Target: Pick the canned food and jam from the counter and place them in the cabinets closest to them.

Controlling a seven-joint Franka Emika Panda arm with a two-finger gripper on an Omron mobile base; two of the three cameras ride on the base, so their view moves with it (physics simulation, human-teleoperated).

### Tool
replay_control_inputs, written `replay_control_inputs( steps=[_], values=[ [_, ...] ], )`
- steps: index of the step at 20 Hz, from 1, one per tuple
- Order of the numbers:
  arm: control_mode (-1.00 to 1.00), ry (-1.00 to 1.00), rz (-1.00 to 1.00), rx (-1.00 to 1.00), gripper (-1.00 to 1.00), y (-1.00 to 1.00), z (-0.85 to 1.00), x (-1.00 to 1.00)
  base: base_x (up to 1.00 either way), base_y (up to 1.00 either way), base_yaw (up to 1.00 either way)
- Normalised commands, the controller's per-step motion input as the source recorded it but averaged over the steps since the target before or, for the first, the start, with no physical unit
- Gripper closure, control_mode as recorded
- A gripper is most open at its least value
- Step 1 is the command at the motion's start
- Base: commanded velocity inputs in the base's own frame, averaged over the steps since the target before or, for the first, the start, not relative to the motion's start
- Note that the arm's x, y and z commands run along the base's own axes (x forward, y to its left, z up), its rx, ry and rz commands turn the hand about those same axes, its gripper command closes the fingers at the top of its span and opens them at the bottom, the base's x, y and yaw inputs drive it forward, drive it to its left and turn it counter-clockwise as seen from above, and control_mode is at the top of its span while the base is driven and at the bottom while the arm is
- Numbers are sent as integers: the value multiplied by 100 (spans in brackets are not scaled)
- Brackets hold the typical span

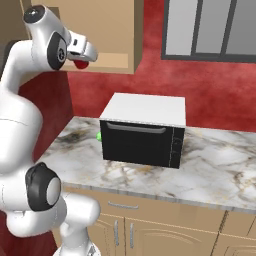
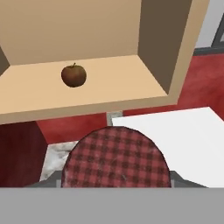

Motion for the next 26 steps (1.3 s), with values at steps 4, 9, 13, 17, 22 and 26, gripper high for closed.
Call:
replay_control_inputs(
  steps=[4, 9, 13, 17, 22, 26],
  values=[
    [-100, 2, 0, -1, 100, 0, -2, 65, 0, 0, 0],
    [-100, 2, 0, 0, 100, 0, 0, 72, 0, 0, 0],
    [-100, 1, 0, 0, 100, 0, 0, 74, 0, 0, 0],
    [-100, 2, 0, 0, 100, 0, -1, 69, 0, 0, 0],
    [-100, 1, 0, 0, 100, 0, -3, 60, 0, 0, 0],
    [-100, 0, 0, 0, 100, 0, -4, 54, 0, 0, 0]
  ],
)
